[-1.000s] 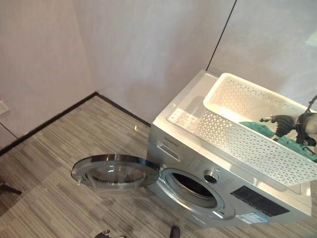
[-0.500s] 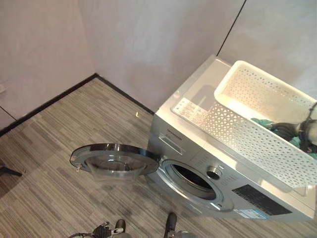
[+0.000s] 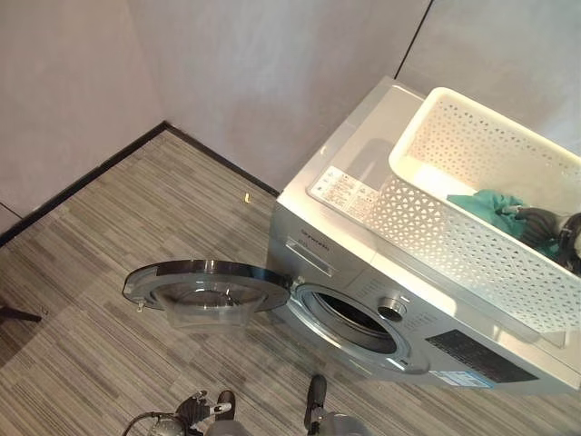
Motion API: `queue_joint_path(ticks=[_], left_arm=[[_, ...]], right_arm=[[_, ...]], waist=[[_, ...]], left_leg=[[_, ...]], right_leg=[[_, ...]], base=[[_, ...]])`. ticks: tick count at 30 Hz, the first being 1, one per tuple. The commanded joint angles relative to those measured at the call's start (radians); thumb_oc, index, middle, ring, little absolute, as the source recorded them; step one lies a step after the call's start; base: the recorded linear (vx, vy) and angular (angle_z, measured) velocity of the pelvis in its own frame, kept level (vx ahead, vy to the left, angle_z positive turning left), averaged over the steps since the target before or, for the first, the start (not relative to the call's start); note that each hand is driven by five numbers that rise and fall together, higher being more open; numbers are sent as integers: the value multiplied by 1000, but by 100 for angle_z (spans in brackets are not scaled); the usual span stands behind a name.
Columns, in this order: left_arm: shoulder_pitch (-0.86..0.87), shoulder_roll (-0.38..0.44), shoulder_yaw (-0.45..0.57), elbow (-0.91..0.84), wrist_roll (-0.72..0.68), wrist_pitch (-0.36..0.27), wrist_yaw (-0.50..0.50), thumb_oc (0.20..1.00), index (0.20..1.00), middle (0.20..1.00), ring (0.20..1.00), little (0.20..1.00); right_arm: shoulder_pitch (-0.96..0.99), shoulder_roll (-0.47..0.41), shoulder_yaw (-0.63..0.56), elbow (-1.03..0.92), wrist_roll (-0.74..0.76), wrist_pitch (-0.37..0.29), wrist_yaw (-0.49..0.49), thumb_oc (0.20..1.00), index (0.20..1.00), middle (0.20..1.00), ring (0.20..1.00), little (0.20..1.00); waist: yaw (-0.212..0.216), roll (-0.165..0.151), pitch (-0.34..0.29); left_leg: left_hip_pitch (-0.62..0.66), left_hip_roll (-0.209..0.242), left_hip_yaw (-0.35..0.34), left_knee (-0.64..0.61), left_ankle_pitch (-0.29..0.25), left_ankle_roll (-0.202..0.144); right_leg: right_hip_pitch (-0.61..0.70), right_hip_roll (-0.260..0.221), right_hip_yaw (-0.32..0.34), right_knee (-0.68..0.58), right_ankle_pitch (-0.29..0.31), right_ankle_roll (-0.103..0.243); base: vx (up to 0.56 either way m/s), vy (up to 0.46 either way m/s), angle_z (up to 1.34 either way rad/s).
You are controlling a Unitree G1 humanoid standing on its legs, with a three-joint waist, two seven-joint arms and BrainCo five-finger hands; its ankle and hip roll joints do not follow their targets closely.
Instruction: Grab the laundry basket,head to the washer,open it,put in the laundry and shut it.
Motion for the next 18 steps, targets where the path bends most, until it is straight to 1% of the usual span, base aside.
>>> queue_joint_path(ticks=[1,3,4,6,7,8,9,11,12,16,17,18], left_arm=[[-31,-49,1,45,3,-13,7,1000,1000,1000,1000,1000],[-28,-51,6,51,6,-12,7,1000,1000,1000,1000,1000],[-25,-57,21,65,5,-12,13,1000,1000,1000,1000,1000],[-27,-65,32,80,8,-12,22,1000,1000,1000,1000,1000],[-27,-65,32,80,8,-12,22,1000,1000,1000,1000,1000],[-28,-67,33,85,12,-11,24,1000,1000,1000,1000,1000],[-25,-68,30,90,29,-11,25,1000,1000,1000,1000,1000],[-21,-72,17,102,45,-12,24,1000,1000,1000,1000,1000],[-21,-72,17,102,45,-12,24,1000,1000,1000,1000,1000],[-26,-77,-11,125,58,-17,38,1000,1000,1000,1000,1000],[-26,-77,-15,128,59,-16,42,1000,1000,1000,1000,1000],[-27,-77,-14,128,59,-16,42,1000,1000,1000,1000,1000]], right_arm=[[131,61,125,25,-10,15,3,200,200,200,200,200],[129,59,99,7,4,16,-15,200,200,200,200,200],[129,65,15,-25,66,18,-70,200,200,200,200,200],[141,90,-110,-47,155,23,-151,200,200,200,200,200],[143,90,-112,-48,155,23,-151,200,200,200,200,200],[135,106,-141,-35,183,18,-177,200,200,200,200,200],[130,108,-225,-82,232,18,-226,200,200,200,200,200],[99,104,-278,-101,275,8,-268,200,200,200,200,200],[99,105,-278,-101,275,8,-268,200,200,200,200,200],[-35,123,-376,-68,462,-37,-419,200,200,200,200,200],[-56,131,-389,-71,495,-47,-441,200,200,200,200,200],[-56,131,-388,-71,495,-47,-441,200,200,200,200,200]], waist=[[-3,11,15],[-4,11,12],[-7,12,5],[-13,11,-7],[-12,10,-9],[-14,10,-15],[-16,11,-28],[-14,13,-40],[-14,12,-42],[-7,16,-73],[-5,16,-82],[-5,16,-81]], left_leg=[[-26,28,88,3,11,-5],[-20,27,89,3,8,-4],[-4,27,94,3,-1,-3],[10,25,99,3,-8,0],[8,24,98,3,-7,1],[12,23,99,3,-9,2],[26,22,101,3,-20,4],[48,22,104,3,-32,5],[45,21,103,3,-30,6],[75,15,100,3,-43,9],[77,14,99,3,-45,10],[78,13,99,3,-46,10]], right_leg=[[7,-39,-6,61,-99,41],[12,-38,-5,60,-100,41],[25,-37,0,57,-102,43],[36,-38,6,57,-106,43],[34,-39,6,57,-105,44],[38,-38,8,56,-105,44],[50,-38,9,55,-109,45],[70,-37,11,54,-113,46],[67,-39,11,53,-111,46],[102,-42,9,50,-117,48],[107,-43,8,50,-118,49],[108,-43,7,50,-118,50]], base=[[0,0,0],[18,9,0],[41,21,1],[49,23,0],[32,13,-3],[41,6,-12],[60,8,-17],[59,12,-17],[46,15,-9],[37,19,0],[0,0,0],[31,26,-2]])
